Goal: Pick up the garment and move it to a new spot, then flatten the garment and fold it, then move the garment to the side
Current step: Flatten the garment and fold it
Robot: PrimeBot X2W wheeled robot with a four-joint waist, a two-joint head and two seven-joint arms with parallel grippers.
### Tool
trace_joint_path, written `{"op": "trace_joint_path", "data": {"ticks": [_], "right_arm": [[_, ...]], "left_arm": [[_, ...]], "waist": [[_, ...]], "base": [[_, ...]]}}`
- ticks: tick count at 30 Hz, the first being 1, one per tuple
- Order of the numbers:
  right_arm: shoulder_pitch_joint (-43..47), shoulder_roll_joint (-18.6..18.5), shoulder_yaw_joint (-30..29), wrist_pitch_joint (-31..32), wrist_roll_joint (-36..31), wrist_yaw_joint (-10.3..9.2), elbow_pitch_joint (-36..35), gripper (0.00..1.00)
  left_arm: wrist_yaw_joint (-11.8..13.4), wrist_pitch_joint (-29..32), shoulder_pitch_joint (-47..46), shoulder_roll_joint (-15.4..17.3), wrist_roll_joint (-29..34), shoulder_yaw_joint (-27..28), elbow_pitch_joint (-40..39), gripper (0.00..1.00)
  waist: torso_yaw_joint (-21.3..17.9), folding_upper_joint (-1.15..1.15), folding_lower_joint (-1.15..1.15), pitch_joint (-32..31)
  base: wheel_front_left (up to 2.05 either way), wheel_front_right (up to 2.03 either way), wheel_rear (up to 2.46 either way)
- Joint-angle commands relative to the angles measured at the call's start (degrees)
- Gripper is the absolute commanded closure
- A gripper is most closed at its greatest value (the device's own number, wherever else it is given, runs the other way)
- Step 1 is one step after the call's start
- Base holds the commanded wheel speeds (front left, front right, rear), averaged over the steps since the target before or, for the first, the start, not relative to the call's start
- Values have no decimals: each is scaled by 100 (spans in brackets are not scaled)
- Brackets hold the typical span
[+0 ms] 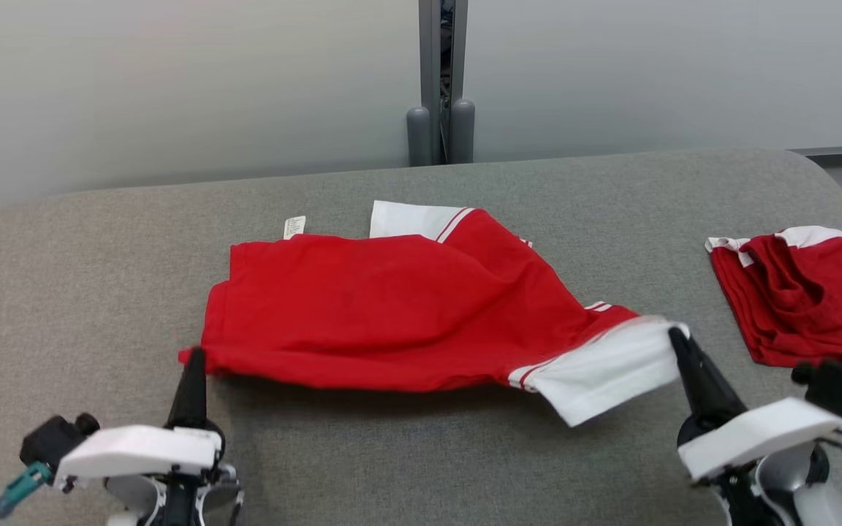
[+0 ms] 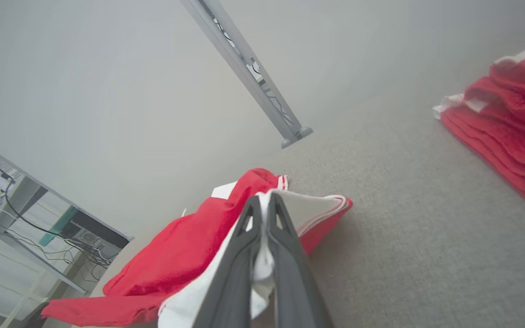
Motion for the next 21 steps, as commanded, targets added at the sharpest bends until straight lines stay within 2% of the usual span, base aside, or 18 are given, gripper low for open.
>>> {"op": "trace_joint_path", "data": {"ticks": [1,5,8,14,21], "right_arm": [[-112,-77,-48,63,74,1,-98,100],[-459,-233,-113,353,184,1,-449,100],[-833,-320,-149,536,112,1,-539,100],[-1814,-307,-114,724,40,1,-482,100],[-3035,-279,-265,903,66,1,-698,100]], "left_arm": [[57,39,-148,28,-80,38,-141,100],[383,278,-414,35,-279,77,-883,100],[641,441,-775,170,-217,69,-1246,100],[988,744,-1819,452,52,-89,-1546,100],[1333,1101,-3302,576,224,-262,-1908,100]], "waist": [[-3,0,0,-15],[-16,0,0,-39],[-37,0,0,-19],[-91,0,0,142],[-153,0,0,423]], "base": [[0,0,0],[0,0,0],[0,0,0],[0,0,0],[0,0,0]]}}
